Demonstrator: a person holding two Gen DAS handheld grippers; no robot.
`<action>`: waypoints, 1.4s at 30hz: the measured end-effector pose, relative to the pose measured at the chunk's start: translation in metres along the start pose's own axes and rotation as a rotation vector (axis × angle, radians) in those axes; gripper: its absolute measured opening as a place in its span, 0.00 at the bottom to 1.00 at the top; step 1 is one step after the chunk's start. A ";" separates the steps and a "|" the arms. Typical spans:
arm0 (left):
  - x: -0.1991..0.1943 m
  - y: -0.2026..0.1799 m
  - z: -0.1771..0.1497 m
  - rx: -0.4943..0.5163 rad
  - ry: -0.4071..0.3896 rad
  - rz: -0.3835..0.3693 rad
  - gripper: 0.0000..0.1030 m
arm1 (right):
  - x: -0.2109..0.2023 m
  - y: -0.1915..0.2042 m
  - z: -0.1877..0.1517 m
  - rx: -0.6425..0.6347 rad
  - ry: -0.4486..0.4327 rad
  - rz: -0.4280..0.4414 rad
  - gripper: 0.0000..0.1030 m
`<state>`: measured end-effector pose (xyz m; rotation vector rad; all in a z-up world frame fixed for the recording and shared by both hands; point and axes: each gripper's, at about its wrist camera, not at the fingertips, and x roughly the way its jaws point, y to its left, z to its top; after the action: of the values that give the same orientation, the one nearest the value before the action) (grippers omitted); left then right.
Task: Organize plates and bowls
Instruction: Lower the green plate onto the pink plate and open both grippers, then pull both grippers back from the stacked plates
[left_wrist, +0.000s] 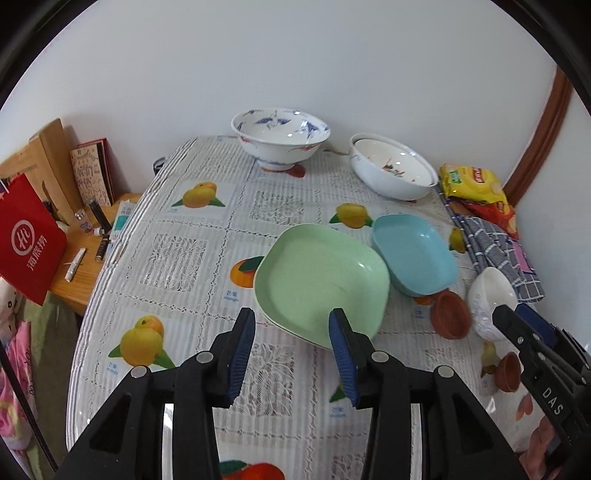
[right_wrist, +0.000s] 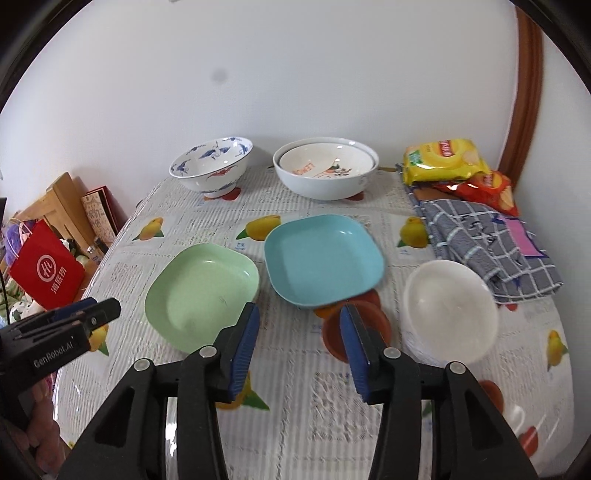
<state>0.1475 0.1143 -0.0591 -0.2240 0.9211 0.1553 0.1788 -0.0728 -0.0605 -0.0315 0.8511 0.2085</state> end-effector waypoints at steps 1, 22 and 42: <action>-0.007 -0.003 -0.002 0.009 -0.010 -0.003 0.38 | -0.011 -0.003 -0.005 0.009 -0.009 -0.002 0.45; -0.095 -0.081 -0.078 0.160 -0.118 -0.084 0.42 | -0.138 -0.058 -0.097 0.096 -0.093 -0.099 0.51; -0.112 -0.071 -0.077 0.171 -0.146 -0.107 0.44 | -0.159 -0.061 -0.115 0.116 -0.103 -0.118 0.57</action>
<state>0.0375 0.0215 -0.0050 -0.1012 0.7705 -0.0064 0.0031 -0.1720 -0.0204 0.0374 0.7551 0.0491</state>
